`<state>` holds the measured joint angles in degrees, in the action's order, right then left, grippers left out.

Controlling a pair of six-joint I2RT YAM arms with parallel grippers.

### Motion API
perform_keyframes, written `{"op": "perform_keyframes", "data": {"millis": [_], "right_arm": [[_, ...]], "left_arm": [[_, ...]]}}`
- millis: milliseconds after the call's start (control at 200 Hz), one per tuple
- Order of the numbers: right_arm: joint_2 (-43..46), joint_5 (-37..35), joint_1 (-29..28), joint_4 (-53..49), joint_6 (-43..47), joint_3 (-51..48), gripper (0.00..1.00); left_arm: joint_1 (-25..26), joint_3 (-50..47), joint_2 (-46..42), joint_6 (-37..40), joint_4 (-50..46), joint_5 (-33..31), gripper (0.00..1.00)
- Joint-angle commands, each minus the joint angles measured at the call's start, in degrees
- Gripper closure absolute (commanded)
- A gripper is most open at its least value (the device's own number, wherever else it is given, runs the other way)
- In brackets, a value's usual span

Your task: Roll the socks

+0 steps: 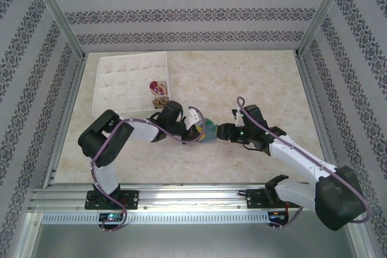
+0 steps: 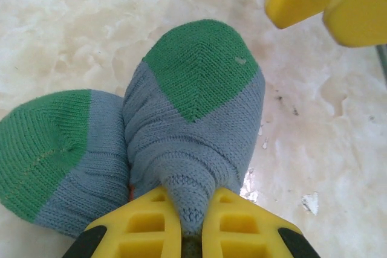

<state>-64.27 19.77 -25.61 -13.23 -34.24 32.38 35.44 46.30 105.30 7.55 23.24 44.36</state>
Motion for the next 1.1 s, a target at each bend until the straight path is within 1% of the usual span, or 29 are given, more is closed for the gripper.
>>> {"op": "perform_keyframes", "data": {"millis": [0,165,275,310,420,465,525,590,680,839,919,954,1024,1094], "right_arm": [[-3.26,1.53,-0.03,5.43,2.5,0.41,0.42],[-11.11,2.82,-0.65,8.61,3.71,3.63,0.43],[-15.56,3.67,-1.49,9.63,4.28,5.94,0.46],[-16.87,3.92,-1.7,9.63,4.48,6.6,0.49],[-20.2,3.78,-2.35,6.57,4.7,8.36,0.69],[-21.1,3.08,-2.39,5.0,4.49,8.49,0.74],[-21.77,2.44,-2.34,3.89,3.65,7.84,0.81],[-21.87,2.05,-2.5,3.91,2.42,6.49,0.85],[-21.65,1.77,-2.91,4.01,1.2,5.35,0.87],[-21.32,1.17,-3.84,2.61,0.62,5.74,0.88],[-21.25,1.0,-4.09,1.59,0.58,6.67,0.87],[-21.31,0.89,-4.19,1.22,0.58,7.09,0.87],[-21.53,0.8,-4.28,0.25,0.58,8.13,0.87],[-21.95,0.8,-4.28,-0.57,0.66,9.03,0.87]], "left_arm": [[-0.94,0.65,1.94,-5.65,-0.31,5.63,1.0],[-1.52,1.69,3.22,-6.76,-1.21,6.71,1.0],[-1.52,2.1,3.8,-6.78,-1.89,6.63,0.96],[-1.52,2.05,3.81,-6.72,-1.89,6.32,0.93],[-1.52,2.21,3.13,-4.46,-3.39,4.5,0.77],[-1.52,2.08,2.28,-3.15,-4.0,3.68,0.72],[-1.52,2.16,0.9,-1.14,-5.12,2.46,0.67],[-1.49,2.17,-0.98,1.05,-6.38,0.41,0.63],[-1.43,1.53,-4.2,3.98,-7.16,-2.64,0.58],[-1.38,-1.43,-11.21,10.26,-5.89,-7.54,0.54],[-0.51,-3.68,-15.53,14.96,-4.47,-11.61,0.53],[0.69,-4.59,-17.34,18.46,-4.64,-13.94,0.53],[4.24,-6.21,-20.47,26.99,-5.73,-20.79,0.51],[8.06,-7.46,-21.7,34.49,-6.62,-27.14,0.49]]}}
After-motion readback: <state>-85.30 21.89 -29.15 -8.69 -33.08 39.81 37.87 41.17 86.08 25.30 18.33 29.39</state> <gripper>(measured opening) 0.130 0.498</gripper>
